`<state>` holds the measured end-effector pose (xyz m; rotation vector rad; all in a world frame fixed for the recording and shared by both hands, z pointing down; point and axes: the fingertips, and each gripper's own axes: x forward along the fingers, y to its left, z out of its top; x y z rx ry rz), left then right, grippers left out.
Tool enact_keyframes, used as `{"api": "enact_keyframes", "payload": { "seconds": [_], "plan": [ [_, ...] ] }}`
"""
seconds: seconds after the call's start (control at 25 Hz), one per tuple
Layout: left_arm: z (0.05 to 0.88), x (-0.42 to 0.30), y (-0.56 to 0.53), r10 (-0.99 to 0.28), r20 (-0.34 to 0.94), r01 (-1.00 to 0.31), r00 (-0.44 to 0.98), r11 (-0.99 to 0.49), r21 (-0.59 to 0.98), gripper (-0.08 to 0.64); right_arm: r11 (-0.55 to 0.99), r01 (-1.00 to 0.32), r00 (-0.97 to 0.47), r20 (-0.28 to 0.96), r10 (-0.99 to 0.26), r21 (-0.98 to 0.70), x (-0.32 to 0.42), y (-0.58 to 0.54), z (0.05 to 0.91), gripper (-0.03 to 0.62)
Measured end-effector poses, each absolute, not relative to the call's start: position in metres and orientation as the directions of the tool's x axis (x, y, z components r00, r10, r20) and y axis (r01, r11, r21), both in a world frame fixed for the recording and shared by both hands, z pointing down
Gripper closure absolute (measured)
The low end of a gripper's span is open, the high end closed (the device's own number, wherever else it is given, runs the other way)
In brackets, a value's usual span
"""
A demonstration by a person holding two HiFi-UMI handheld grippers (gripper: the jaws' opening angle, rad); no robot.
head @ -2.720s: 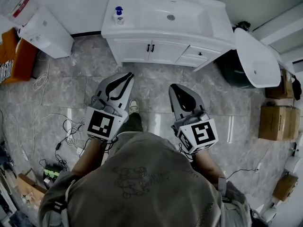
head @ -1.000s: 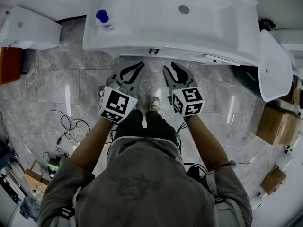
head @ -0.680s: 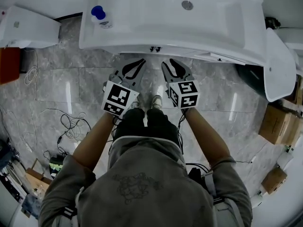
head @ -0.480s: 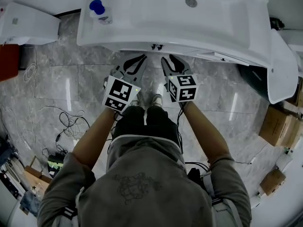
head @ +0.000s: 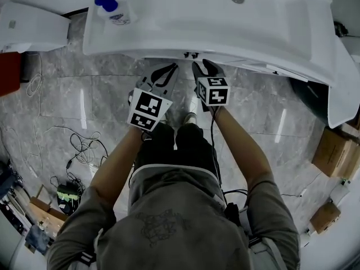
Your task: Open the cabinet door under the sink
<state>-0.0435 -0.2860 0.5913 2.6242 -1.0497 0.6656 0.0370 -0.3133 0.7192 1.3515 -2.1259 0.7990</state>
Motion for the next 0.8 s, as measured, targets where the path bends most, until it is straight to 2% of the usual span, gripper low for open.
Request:
{"api": "enact_keyframes", "payload": {
  "seconds": [0.2,0.48,0.8],
  "plan": [
    [0.624,-0.044,-0.290,-0.572,0.532,-0.696,0.624,-0.717,0.046,0.534,0.291,-0.946,-0.289,0.787,-0.546,-0.146,0.045,-0.315,0.766,0.442],
    [0.663,-0.056,-0.295,-0.561,0.568,-0.710,0.603,-0.701,0.061,0.534,0.290,-0.949,-0.277,0.775,-0.568,-0.126,0.040,-0.328,0.795,0.444],
    [0.682,-0.065,-0.290,-0.536,0.610,-0.704,0.584,-0.708,0.052,0.534,0.258,-0.956,-0.273,0.756,-0.595,-0.141,0.038,-0.345,0.802,0.489]
  ]
}}
